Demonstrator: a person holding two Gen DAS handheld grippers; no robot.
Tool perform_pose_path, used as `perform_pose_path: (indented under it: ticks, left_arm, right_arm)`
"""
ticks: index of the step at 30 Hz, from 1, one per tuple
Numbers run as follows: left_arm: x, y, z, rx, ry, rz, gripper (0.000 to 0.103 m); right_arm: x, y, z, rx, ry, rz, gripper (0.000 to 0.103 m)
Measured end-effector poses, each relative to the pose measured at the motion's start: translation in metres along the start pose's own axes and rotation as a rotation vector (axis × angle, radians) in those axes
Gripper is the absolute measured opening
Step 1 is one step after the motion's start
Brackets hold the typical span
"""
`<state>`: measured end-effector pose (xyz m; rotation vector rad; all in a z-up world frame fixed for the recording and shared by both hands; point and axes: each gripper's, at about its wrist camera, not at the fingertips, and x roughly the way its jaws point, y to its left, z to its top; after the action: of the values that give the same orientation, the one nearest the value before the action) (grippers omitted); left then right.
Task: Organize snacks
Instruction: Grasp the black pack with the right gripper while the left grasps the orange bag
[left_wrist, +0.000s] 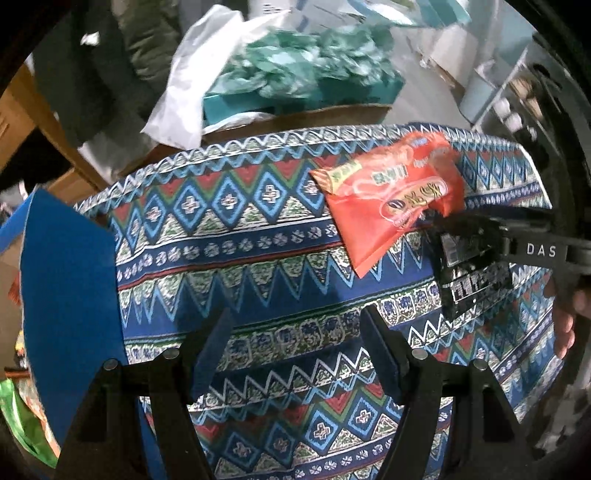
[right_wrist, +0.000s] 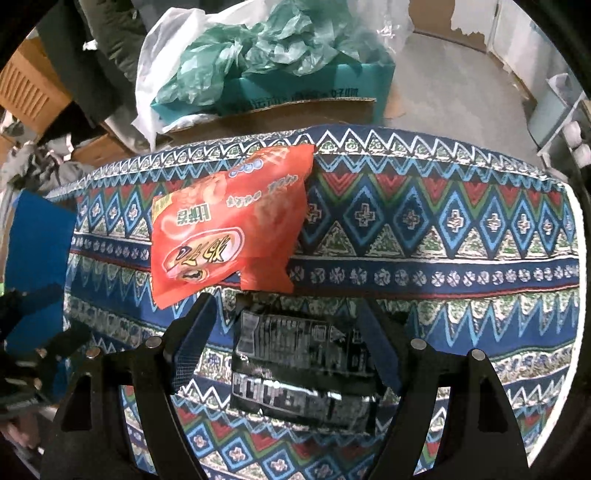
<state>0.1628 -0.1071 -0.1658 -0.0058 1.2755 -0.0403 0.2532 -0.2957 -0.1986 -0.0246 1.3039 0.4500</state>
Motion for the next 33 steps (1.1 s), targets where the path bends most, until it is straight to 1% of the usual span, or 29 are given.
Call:
perform_pose_path:
  ticks: [3,8,11,14,17,24,29,32,33]
  left_arm:
    - [0.004,-0.006,0.0,0.017,0.012,-0.002,0.073]
    - [0.006,-0.007,-0.001,0.018,0.023,-0.019,0.073]
    - [0.006,-0.007,-0.003,0.016,0.026,-0.026,0.073]
    - [0.006,-0.009,-0.004,0.018,0.029,-0.03,0.073]
    - [0.003,-0.012,-0.003,0.018,0.027,-0.03,0.073]
    - [-0.003,-0.016,0.001,0.0,0.015,-0.044,0.073]
    - [0.0,-0.02,0.007,0.035,-0.001,-0.038,0.074]
    - [0.006,-0.022,0.014,0.059,-0.004,-0.034,0.075]
    - [0.009,-0.022,0.019,0.061,-0.002,-0.036,0.075]
  right_arm:
    - [0.006,0.0,0.002,-0.013,0.01,0.005,0.078]
    - [0.013,-0.006,-0.002,0.004,0.067,0.002,0.078]
    - [0.011,-0.016,-0.011,0.045,0.094,0.009,0.078]
    - [0.006,-0.02,-0.021,0.074,0.096,0.026,0.078]
    - [0.003,-0.021,-0.034,0.085,0.097,0.025,0.078]
    - [0.013,-0.008,-0.043,0.06,0.09,-0.063,0.078]
    - [0.022,0.007,-0.045,0.009,0.089,-0.162,0.078]
    - [0.024,0.013,-0.048,-0.023,0.091,-0.215,0.07]
    - [0.023,0.013,-0.049,-0.022,0.087,-0.213,0.067]
